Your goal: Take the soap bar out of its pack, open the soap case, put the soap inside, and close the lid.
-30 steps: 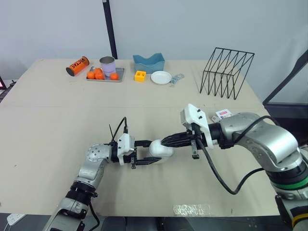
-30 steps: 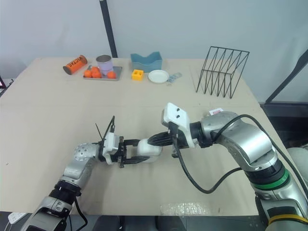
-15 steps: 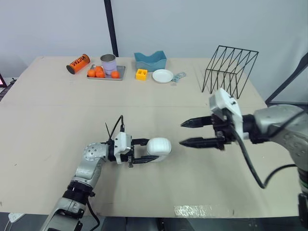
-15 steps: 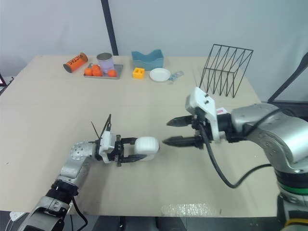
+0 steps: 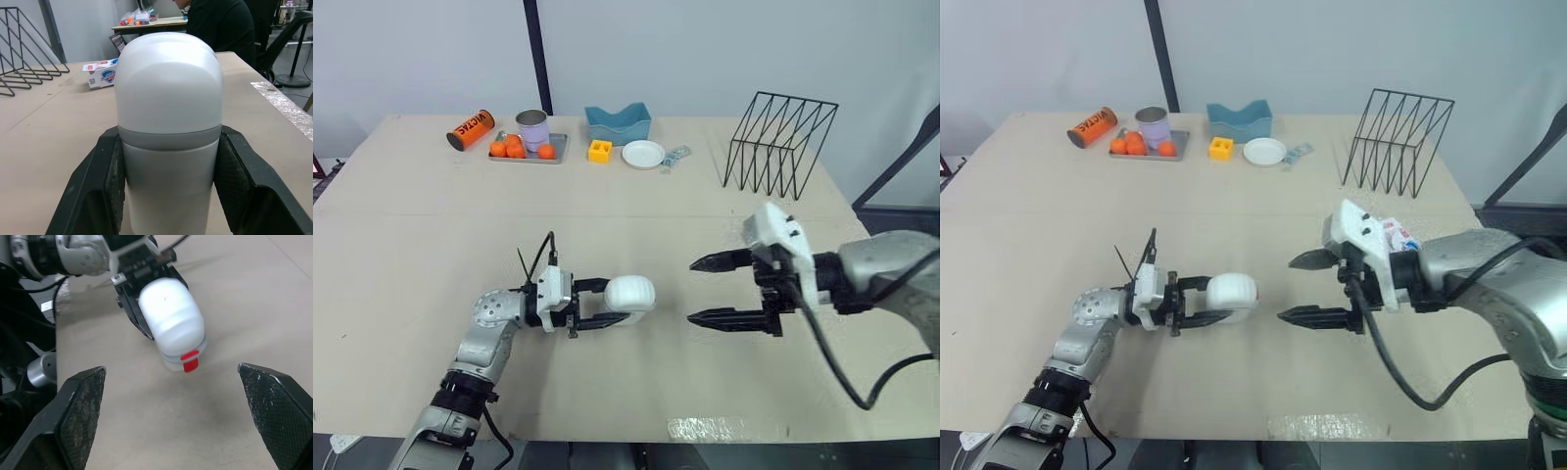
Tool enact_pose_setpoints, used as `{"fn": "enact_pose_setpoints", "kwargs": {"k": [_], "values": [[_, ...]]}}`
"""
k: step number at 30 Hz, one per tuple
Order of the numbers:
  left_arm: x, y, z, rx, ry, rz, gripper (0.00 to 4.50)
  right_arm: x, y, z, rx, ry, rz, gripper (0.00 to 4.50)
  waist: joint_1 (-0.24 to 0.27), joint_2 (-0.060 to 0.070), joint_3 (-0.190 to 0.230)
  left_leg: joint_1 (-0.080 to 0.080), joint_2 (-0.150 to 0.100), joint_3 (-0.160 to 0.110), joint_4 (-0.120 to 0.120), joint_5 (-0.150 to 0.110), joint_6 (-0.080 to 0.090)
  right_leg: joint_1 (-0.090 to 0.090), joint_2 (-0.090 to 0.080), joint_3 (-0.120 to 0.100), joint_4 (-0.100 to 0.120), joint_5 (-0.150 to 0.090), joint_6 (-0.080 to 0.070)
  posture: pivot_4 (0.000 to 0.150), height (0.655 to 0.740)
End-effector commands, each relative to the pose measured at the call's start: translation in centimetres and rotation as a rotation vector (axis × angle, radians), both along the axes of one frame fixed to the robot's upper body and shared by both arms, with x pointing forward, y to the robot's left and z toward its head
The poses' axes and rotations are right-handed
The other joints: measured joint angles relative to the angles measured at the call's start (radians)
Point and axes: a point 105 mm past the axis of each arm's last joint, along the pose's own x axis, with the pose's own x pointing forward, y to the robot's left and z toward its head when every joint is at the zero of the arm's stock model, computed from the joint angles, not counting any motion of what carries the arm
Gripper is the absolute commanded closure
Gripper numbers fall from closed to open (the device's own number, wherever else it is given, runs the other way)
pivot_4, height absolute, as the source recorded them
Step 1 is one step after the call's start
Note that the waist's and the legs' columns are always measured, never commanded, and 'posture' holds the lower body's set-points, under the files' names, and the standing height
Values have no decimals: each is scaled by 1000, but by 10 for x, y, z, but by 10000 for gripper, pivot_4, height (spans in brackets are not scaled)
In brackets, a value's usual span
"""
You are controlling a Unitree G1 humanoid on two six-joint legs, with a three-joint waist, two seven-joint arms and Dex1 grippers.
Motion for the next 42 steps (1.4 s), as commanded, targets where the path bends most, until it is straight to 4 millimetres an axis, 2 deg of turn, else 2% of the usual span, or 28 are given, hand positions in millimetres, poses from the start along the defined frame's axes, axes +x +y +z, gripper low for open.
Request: {"fn": "enact_pose_setpoints", "kwargs": {"k": [1, 4, 7, 12, 16, 21, 24, 30, 32, 33, 35, 37, 42], "values": [[6, 4, 38, -113, 10, 57, 25619, 17, -10, 4, 15, -43, -98, 344, 0, -1, 0, 0, 0, 0, 0, 0, 0, 0, 0, 0, 0, 0, 0, 1500, 7400], [5, 9, 42, -50, 118, 53, 25619, 22, -15, 3, 15, -50, -137, 344, -1, -1, 1, 0, 0, 0, 0, 0, 0, 0, 0, 0, 0, 0, 0, 1500, 7400], [7, 14, 41, -27, 424, 84, 25619, 23, -16, 4, 32, -60, -148, 344, -2, -1, 1, 0, 0, 0, 0, 0, 0, 0, 0, 0, 0, 0, 0, 1500, 7400], [1, 15, 52, -134, 816, 59, 25619, 24, -17, -4, 44, -63, -166, 344, -1, -2, 2, -1, 0, -1, 0, 0, 0, 0, -1, -1, 0, -4, 7, 1500, 7400], [8, 11, 59, -248, 999, 61, 25619, 24, -14, -7, 54, -68, -171, 344, 1, -3, 3, -2, -1, -3, 1, 0, 0, 1, -2, -2, 0, -4, 7, 1500, 7400], [28, 8, 35, -214, 1187, 208, 25619, 26, -13, -9, 63, -70, -177, 344, 3, -3, 2, -1, -2, -3, 1, 0, 0, 1, -2, -2, 0, -3, 6, 1500, 7400], [39, 6, 14, -130, 1282, 312, 25619, 28, -14, -10, 62, -73, -186, 344, 3, -3, 2, -1, -2, -3, 1, 0, 0, 1, -2, -2, 1, -3, 5, 1500, 7400], [37, -5, 10, -56, 1379, 270, 25619, 28, -13, -12, 61, -78, -190, 344, 2, -3, 2, -1, -2, -3, 1, 1, -1, 1, -2, -1, 1, -3, 4, 1500, 7400], [38, -7, 10, -53, 1401, 266, 15483, 28, -12, -12, 64, -79, -190, 0, 2, -3, 2, 0, -2, -2, 1, 1, -1, 1, -2, -1, 1, -2, 4, 1500, 7400], [38, -8, 8, -34, 1413, 270, 13476, 28, -12, -12, 65, -80, -191, 0, 3, -3, 2, 0, -2, -2, 1, 1, -1, 1, -2, -1, 1, -2, 4, 1500, 7400], [39, -8, 6, -18, 1441, 272, 5421, 29, -11, -12, 67, -82, -192, 0, 2, -3, 2, 0, -2, -3, 1, 1, -2, 1, -2, -1, 1, -2, 4, 1500, 7400], [40, -7, 7, -11, 1448, 286, 265, 29, -11, -11, 69, -83, -192, 0, 2, -3, 2, 0, -3, -3, 1, 1, -2, 1, -2, -1, 1, -3, 5, 1500, 7400], [44, 7, 16, 11, 1427, 324, 265, 29, -10, -11, 71, -83, -190, 0, 2, -3, 2, 0, -3, -3, 1, 1, -2, 1, -2, -1, 1, -2, 4, 1500, 7400]]}}
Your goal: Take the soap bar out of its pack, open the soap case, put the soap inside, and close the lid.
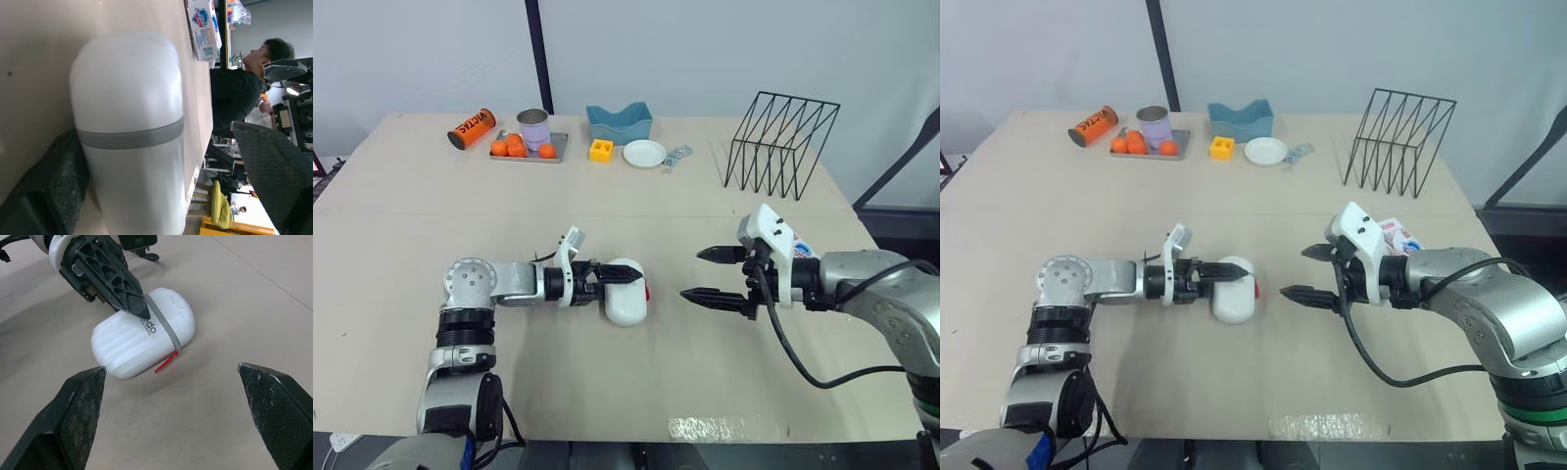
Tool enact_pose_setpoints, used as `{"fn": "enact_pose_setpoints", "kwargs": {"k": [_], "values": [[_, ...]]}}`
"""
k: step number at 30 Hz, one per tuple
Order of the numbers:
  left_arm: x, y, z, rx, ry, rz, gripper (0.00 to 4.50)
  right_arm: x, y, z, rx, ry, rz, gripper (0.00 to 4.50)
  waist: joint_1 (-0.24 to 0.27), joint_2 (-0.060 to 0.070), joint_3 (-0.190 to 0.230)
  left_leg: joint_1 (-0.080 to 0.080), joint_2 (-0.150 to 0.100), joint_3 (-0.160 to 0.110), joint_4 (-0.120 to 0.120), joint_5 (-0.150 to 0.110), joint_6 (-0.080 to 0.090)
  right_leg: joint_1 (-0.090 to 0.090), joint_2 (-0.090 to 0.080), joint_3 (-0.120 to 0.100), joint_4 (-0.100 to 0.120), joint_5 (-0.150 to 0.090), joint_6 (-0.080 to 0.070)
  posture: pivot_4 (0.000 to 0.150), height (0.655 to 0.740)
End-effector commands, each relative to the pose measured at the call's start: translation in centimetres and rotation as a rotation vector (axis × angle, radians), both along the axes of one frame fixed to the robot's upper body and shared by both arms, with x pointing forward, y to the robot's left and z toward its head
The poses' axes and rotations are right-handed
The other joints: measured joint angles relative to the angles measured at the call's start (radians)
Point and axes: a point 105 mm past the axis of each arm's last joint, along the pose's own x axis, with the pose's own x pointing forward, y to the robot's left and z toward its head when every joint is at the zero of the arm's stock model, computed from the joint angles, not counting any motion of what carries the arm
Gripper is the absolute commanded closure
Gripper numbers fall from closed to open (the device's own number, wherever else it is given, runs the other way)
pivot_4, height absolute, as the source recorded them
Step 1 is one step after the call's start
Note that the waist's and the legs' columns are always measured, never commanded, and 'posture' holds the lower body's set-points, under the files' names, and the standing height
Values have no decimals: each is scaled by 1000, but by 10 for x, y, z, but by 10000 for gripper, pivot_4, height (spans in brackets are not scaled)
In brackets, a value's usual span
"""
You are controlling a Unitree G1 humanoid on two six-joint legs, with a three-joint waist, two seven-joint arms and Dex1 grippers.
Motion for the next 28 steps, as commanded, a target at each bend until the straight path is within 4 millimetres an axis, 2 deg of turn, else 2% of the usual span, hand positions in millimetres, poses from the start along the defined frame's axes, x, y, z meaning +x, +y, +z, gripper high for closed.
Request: {"fn": "enact_pose_setpoints", "kwargs": {"k": [1, 5, 7, 9, 10, 12, 15, 18, 22, 28], "values": [[4, 21, 12, 41, -34, 27, 265, 0, 3, 9, 5, -43, 11, 0, 0, 0, 0, 0, 0, 0, 0, 0, 0, 0, 0, 0, 0, 0, 0, 1500, 7400], [-2, 44, 19, 104, -83, 19, 265, 0, 6, 11, 10, -48, 24, 0, -3, 0, 0, 0, 0, 0, 0, 0, 0, 0, 0, 0, 0, 0, 0, 1500, 7400], [-11, 59, 34, 102, -149, -12, 265, 1, 7, 12, 15, -52, 29, 0, -3, -1, 1, 0, 0, 0, -1, 0, -1, -1, 0, 0, 1, 0, 0, 1500, 7400], [-23, 74, 47, 172, -251, -38, 265, 4, 6, 12, 19, -59, 23, 0, -2, -1, 1, 0, 0, 0, -1, 1, -4, -1, -1, 0, 1, 1, -2, 1500, 7400], [-26, 82, 54, 212, -359, -26, 265, 5, 6, 11, 25, -62, 15, 0, -2, -2, 1, 0, 0, -1, -2, 2, -5, -1, -1, 0, 0, 1, -3, 1500, 7400], [-29, 93, 66, 300, -690, -11, 265, 8, 3, 7, 38, -62, -5, 0, -2, -2, 1, 0, 0, -1, -3, 2, -5, -1, -1, 0, 0, 2, -3, 1500, 7400], [-47, 101, 56, 391, -963, -135, 265, 7, 0, -6, 21, -54, -17, 0, -1, -1, 1, 4, -1, 4, -13, 6, -13, -1, -5, 2, -4, 3, -5, 1500, 7400], [-62, 112, 36, 417, -1021, -175, 265, 1, -3, -21, -2, -37, -17, 0, 11, 0, 1, 3, -1, 3, -16, 5, -9, -2, -6, 0, -8, 3, -6, 1500, 7400], [-80, 127, 11, 476, -1010, -233, 265, -6, -8, -32, -6, -26, -19, 0, 11, -1, 1, 1, 0, 3, -16, 4, -7, -3, -5, 1, -10, 3, -6, 1500, 7400], [-87, 137, 5, 533, -1059, -216, 265, -4, -23, -39, 11, -20, -83, 0, 11, -1, 1, 1, 0, 3, -15, 4, -6, -3, -5, 1, -10, 3, -5, 1500, 7400]]}}
